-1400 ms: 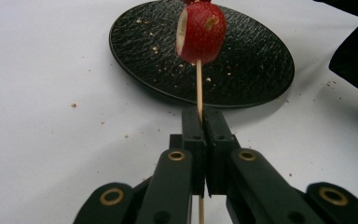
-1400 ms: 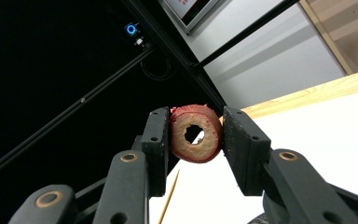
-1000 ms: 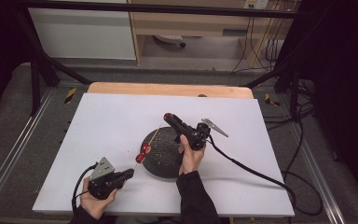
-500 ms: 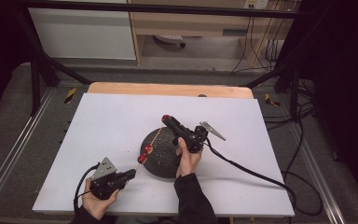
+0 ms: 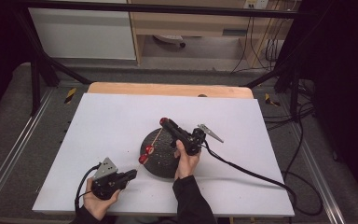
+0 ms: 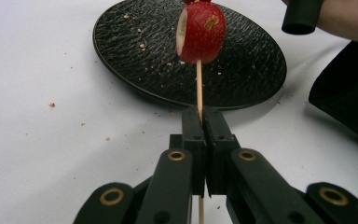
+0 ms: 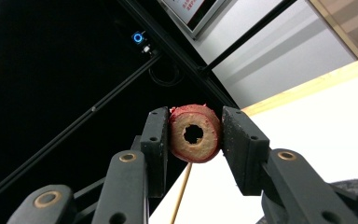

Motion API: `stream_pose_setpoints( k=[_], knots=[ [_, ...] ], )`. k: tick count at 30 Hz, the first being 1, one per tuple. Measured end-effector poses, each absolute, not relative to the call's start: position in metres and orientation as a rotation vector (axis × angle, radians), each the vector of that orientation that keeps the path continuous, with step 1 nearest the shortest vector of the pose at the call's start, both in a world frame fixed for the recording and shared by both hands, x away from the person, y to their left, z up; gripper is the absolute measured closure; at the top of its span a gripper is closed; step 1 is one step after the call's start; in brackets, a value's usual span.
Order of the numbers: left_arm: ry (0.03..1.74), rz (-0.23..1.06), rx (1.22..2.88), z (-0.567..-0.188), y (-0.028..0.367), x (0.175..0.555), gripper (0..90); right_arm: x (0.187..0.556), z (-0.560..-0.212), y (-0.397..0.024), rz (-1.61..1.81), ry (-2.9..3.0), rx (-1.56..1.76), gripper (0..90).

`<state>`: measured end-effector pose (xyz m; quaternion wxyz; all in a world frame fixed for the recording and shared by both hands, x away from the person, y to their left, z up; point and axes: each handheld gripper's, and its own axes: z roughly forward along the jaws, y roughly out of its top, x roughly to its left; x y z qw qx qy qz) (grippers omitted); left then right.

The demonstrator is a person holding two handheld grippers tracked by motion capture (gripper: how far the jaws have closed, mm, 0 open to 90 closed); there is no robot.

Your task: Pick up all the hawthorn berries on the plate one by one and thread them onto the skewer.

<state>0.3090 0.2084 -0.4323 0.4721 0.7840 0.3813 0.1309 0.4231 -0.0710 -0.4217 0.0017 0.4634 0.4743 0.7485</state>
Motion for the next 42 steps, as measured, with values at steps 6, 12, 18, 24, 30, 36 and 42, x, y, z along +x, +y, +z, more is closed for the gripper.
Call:
stream_pose_setpoints(
  k=[6, 12, 18, 24, 30, 36, 42],
  knots=[
    [0.954, 0.309, 1.905, -0.433, 0.208, 0.31, 88.4, 0.42, -0.428, -0.067, 2.351, 1.498, 1.469, 62.9],
    [0.974, 0.302, 1.897, -0.434, 0.207, 0.31, 88.4, 0.417, -0.432, -0.062, 2.357, 1.507, 1.476, 63.0],
    [0.977, 0.301, 1.887, -0.434, 0.206, 0.31, 88.5, 0.414, -0.432, -0.06, 2.362, 1.509, 1.47, 63.0],
    [0.981, 0.304, 1.877, -0.433, 0.204, 0.309, 88.6, 0.411, -0.433, -0.057, 2.367, 1.532, 1.47, 63.1],
    [0.99, 0.294, 1.87, -0.434, 0.203, 0.312, 88.6, 0.405, -0.437, -0.054, 2.355, 1.57, 1.478, 63.1],
    [0.998, 0.292, 1.865, -0.435, 0.202, 0.313, 88.6, 0.4, -0.442, -0.05, 2.344, 1.607, 1.476, 63.1],
    [0.996, 0.295, 1.866, -0.435, 0.201, 0.314, 88.6, 0.397, -0.444, -0.049, 2.329, 1.634, 1.47, 63.1]
  ],
)
